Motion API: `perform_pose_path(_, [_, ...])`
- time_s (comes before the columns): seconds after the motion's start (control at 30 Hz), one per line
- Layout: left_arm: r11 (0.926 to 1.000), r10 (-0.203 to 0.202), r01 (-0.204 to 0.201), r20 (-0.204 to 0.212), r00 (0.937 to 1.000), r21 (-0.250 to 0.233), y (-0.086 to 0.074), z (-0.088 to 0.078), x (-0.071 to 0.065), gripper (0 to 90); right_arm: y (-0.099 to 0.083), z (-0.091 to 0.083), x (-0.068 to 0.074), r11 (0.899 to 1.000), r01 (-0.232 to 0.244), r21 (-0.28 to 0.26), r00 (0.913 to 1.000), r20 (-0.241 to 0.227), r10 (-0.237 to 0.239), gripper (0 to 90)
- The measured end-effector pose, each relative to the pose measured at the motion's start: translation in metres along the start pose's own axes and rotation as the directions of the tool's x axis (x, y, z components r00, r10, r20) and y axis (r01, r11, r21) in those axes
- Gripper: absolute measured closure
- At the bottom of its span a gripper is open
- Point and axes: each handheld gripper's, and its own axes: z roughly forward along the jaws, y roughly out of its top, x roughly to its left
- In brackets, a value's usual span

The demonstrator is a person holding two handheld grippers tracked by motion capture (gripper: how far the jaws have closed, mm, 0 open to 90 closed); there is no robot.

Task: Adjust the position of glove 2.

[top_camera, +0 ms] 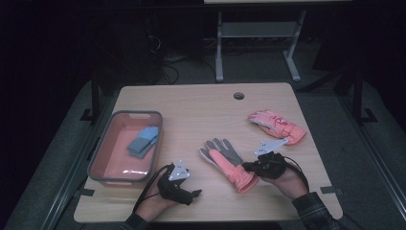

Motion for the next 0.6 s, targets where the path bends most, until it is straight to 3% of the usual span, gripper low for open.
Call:
perform_pose_path(0.27, [1.0,0.005,-0.005,-0.003,1.0,0.0,0.0,0.0,0.0,12.7,0.023,0.015,-0.002,0.999,0.003,-0.036,0.9999,-0.01,-0.003,89.9])
perform_pose_path(0.5, [1.0,0.0,0.0,-0.001,1.0,0.0,0.0,0.0,0.0,12.7,0.025,0.036,-0.004,0.999,0.011,0.04,0.9999,0.005,-0.011,90.0])
perform_pose_path(0.6, [1.0,0.001,-0.001,-0.002,1.0,0.001,0.0,0.0,0.0,12.7,0.024,0.04,-0.002,0.998,0.037,0.055,0.9993,-0.004,-0.037,90.0])
